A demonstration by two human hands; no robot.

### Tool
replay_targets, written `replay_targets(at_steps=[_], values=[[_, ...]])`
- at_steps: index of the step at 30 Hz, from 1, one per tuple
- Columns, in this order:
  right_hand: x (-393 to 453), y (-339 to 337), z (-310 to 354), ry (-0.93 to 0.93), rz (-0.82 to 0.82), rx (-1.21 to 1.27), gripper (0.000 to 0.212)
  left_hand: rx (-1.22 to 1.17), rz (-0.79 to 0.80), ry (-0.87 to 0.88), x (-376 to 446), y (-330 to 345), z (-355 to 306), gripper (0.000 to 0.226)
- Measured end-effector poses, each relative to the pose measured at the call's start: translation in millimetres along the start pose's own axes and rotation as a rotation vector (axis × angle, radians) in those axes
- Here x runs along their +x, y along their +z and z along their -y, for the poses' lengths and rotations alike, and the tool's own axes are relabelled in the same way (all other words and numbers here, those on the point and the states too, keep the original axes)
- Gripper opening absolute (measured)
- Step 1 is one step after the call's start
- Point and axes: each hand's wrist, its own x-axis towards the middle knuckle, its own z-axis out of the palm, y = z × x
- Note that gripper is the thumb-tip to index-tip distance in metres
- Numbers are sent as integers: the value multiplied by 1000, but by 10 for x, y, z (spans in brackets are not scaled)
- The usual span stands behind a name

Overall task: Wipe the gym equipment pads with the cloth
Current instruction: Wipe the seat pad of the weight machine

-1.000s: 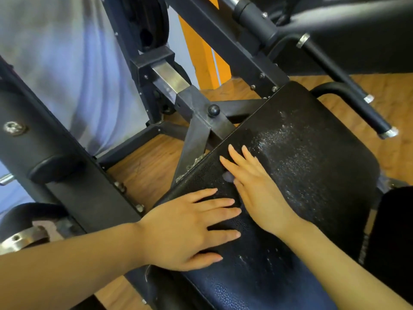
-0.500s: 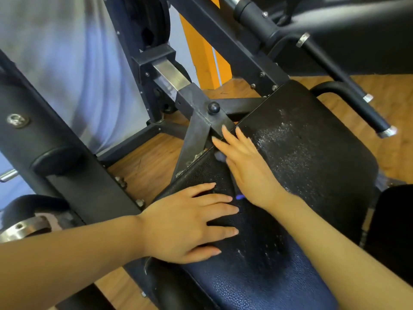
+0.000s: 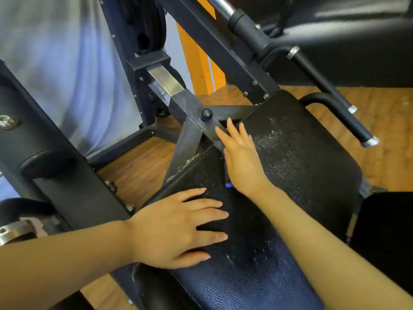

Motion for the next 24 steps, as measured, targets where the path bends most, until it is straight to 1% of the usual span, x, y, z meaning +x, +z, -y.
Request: replay_targets(at_steps=[1,3,8,10,13,15,16,18,20,22,24], values=[[133,14,-12,19,-1,-1,56,-3,2,4,-1,1,3,42],[83,2,-51,0,15,6,56,-2,-4,6,-7,3,3,42],[-896,-168,-121,-63,82,120,60,13,-10,7,-9,-5,-6,42],[-711,-154,-178,-55,76,85,58,15,-31,2,-12,-7,0,42],[11,-78,-256,19,29,-15,62,5,-42,1,-1,-15,0,41],[312,-77,-297,81,16,5,63,3,-46,6,11,-22,8,41],[313,-78,-304,89,17,28,63,4,-40,8,11,-25,12,40],[54,-115,-306,65,35,98,63,13,-34,11,5,-25,7,40],[-439,-165,-335,42,60,157,65,12,-33,11,7,-24,1,40],[-870,-212,-391,64,71,193,63,2,-27,3,10,-23,-7,41],[-883,-233,-471,75,74,174,61,4,-31,-4,17,-17,2,41]])
